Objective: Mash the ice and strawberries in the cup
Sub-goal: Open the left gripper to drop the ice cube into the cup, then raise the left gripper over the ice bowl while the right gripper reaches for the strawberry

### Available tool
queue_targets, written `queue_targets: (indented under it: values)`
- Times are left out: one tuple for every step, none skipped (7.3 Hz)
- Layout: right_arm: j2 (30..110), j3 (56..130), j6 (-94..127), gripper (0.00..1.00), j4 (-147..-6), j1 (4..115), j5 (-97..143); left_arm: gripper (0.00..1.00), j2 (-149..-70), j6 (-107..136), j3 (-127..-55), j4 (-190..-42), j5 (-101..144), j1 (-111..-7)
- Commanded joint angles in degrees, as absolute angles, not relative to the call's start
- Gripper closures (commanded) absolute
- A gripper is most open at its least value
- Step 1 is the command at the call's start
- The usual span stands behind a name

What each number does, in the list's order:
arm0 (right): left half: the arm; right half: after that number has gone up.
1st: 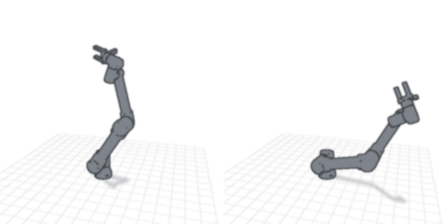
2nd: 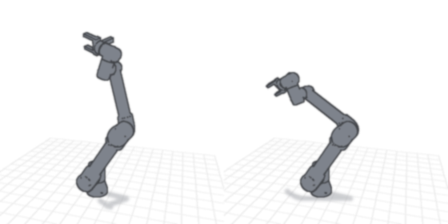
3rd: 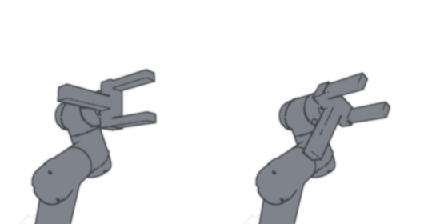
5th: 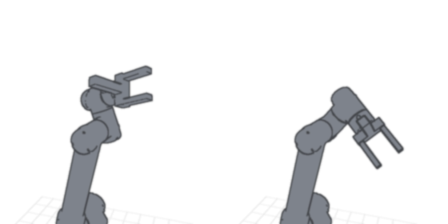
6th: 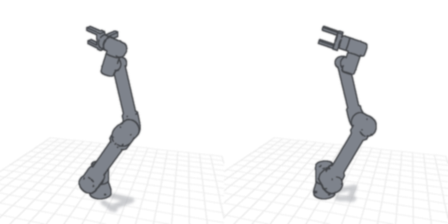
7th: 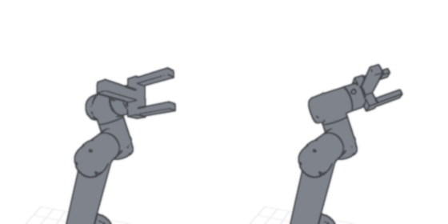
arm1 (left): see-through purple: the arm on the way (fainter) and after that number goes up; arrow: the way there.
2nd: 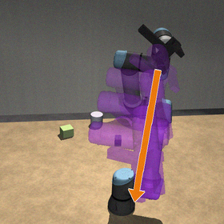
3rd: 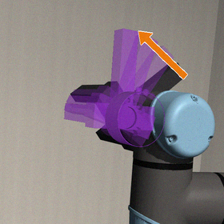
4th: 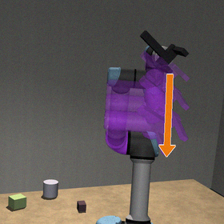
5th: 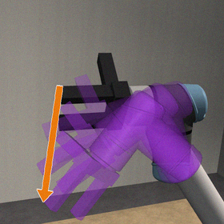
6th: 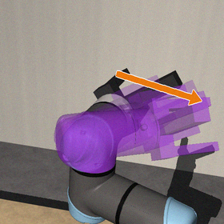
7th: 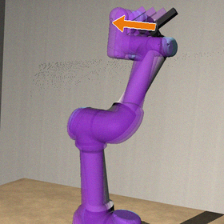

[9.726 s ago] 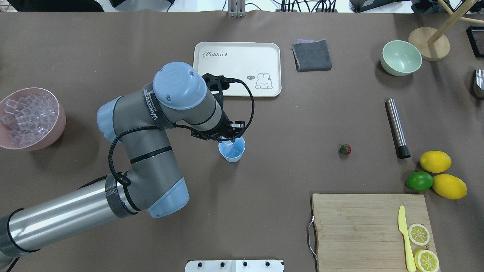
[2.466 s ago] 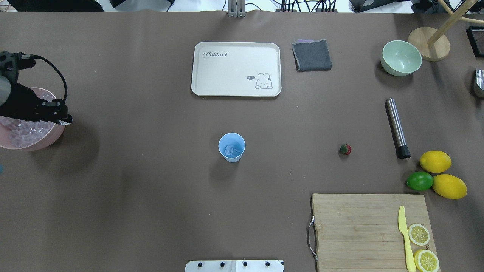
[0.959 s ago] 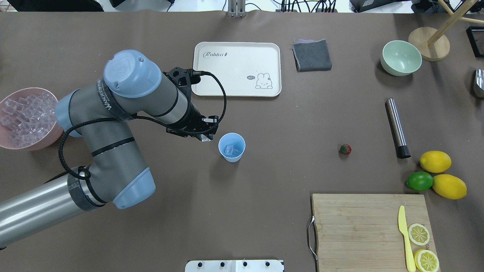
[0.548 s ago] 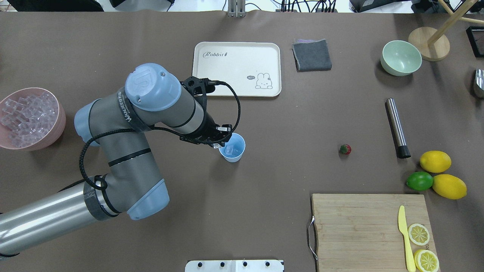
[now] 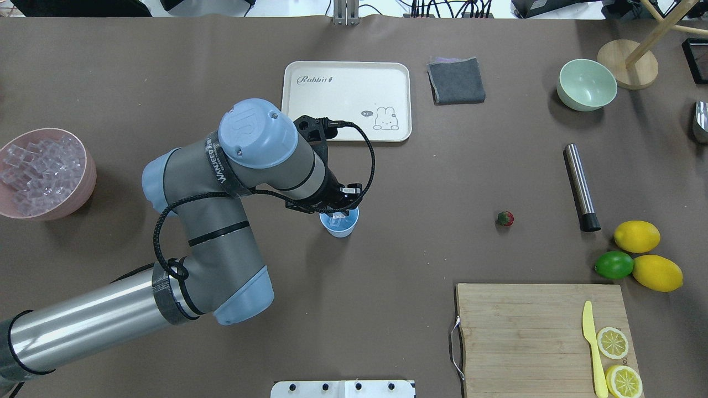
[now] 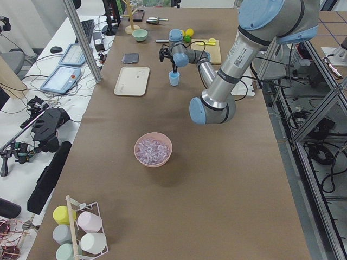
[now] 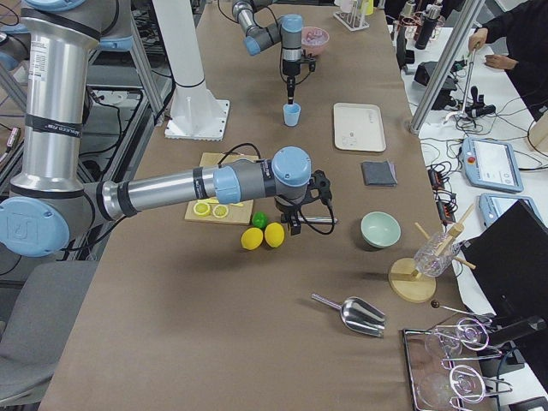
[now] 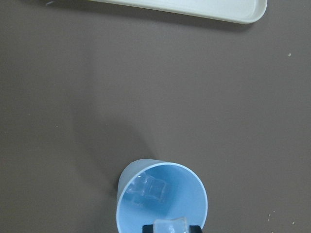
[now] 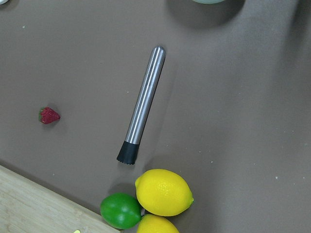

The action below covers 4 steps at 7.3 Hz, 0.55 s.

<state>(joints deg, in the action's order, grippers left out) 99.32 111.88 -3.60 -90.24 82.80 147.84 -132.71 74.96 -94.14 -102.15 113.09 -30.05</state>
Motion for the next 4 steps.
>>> queue_targets:
  values:
    - [99.3, 111.9, -3.6, 0.0, -90.3, 82.8, 147.8, 0.53, -132.8, 75.1, -94.0, -102.1, 112.9, -30.0]
    - [99.3, 111.9, -3.6, 0.0, -90.3, 82.8, 147.8, 0.39, -132.8, 75.0, -94.1, -102.1, 112.9, -30.0]
    - [99.3, 111.9, -3.6, 0.0, -90.3, 82.6, 147.9, 0.31, -132.7, 75.1, -94.6, -102.0, 112.9, -30.1]
    - [99.2, 112.0, -3.6, 0.0, -90.2, 82.4, 147.9, 0.25, -132.3, 75.0, -95.8, -101.9, 113.1, -30.9]
